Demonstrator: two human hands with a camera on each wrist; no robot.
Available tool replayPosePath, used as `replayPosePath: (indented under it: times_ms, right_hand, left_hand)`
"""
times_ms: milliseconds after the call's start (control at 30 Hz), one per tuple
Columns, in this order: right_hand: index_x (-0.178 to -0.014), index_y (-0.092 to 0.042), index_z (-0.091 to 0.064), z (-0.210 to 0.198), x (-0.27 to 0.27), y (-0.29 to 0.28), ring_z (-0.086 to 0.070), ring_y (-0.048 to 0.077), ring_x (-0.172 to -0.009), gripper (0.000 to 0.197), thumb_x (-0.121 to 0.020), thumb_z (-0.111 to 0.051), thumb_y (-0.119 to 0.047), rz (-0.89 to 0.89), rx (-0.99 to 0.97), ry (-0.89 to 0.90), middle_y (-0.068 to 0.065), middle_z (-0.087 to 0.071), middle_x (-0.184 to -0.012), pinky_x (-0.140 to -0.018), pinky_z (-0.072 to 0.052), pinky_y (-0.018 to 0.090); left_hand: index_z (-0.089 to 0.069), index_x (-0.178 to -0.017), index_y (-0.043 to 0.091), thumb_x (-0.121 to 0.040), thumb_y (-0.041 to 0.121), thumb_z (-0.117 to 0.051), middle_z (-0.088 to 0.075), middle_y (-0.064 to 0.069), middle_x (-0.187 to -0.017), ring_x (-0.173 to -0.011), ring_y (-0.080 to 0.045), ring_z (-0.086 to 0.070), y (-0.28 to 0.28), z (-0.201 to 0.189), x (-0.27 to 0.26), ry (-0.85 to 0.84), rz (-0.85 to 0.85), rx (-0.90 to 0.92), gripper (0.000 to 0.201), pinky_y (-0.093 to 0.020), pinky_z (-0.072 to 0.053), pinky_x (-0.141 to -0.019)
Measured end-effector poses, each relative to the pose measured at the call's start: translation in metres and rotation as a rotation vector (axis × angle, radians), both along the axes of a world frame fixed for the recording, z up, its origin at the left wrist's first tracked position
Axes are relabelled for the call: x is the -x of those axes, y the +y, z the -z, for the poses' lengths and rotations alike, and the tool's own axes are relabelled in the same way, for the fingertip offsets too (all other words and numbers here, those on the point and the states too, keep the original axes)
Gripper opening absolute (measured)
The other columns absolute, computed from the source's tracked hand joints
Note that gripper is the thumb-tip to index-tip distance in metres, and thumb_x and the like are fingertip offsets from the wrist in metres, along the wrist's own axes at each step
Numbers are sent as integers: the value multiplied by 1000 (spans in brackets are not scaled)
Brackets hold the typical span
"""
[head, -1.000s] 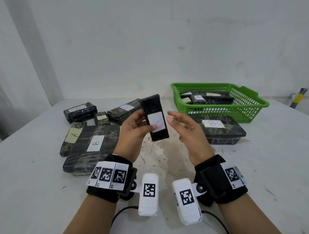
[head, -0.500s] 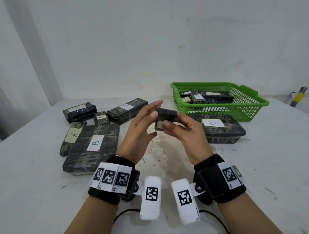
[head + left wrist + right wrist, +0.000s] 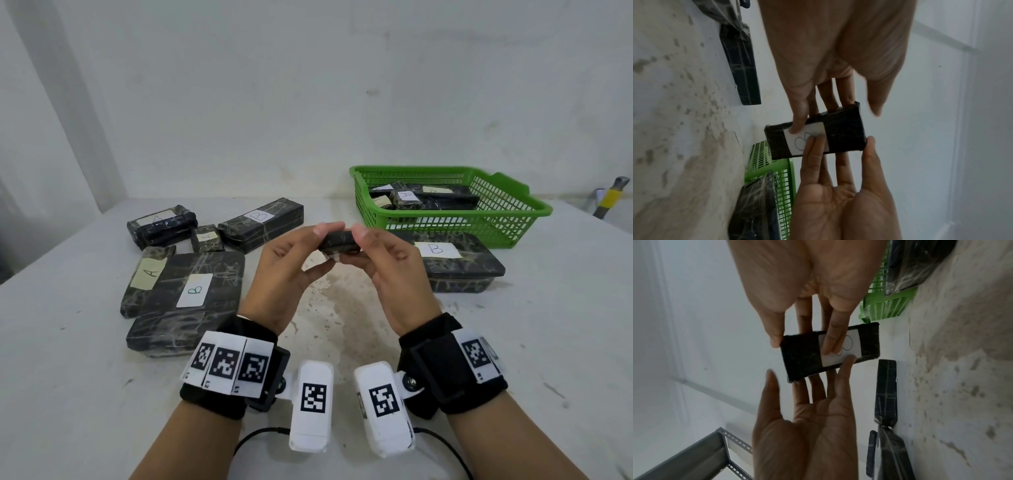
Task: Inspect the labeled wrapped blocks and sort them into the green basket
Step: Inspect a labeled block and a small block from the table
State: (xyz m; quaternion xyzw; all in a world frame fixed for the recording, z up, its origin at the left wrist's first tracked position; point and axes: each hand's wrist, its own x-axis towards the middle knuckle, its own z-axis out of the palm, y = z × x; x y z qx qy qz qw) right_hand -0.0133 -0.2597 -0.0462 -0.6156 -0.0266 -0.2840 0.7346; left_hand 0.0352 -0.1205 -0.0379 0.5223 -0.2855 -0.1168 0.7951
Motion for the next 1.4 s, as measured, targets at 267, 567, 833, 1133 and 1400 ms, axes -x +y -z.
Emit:
replayPosePath:
  times_ms: [267,567,833,1133,1400]
  right_hand:
    - [-97,2,-71,1,1,-1,-70,30,-97,42,-90,-66,-38,-22,28,42,22,-71,-102,-85,-56,34]
    - [-93,7,-69,-2,1,0,-69,20,-83,46,-82,-65,-38,3,21,42,14,-69,-87,-81,-55,31]
    - [-93,1,-70,0,1,-2,-69,37,-97,42,-83,-74,-40,7,-14,21,26,-70,-100,-89,-56,43]
    - [-112,-17,-70,-1,2,-11,-57,8,-59,29,-86,-70,-29,46,69,210,1,-72,-86,-58,-49,21]
    - [-101,-12,-72,3,1,-12,-63,9,-67,12,-89,-69,-13,57,104,266,-3,-72,-80,-59,-47,21]
  left_hand:
    - [-74,-99,10,-84,22,-65,-76,-6,-96,-96,-16,-69,0,0,0,-25,-38,-31,22,-41,-52,-95]
    - [-70,-106,3,-83,13,-71,-76,-7,-96,-94,-14,-68,0,2,0,-26,8,-48,25,-46,-48,-98]
    - [-67,-115,-3,-74,13,-77,-69,-20,-113,-113,-26,-63,1,6,-6,-153,35,-53,45,-33,-51,-96]
    - [-65,-105,8,-92,4,-61,-70,-11,-98,-86,-25,-74,5,0,-10,9,-280,88,14,-33,-60,-60]
    - [-54,-110,11,-98,8,-53,-66,-16,-104,-67,-18,-73,12,0,-22,279,-397,330,12,-26,-58,-55]
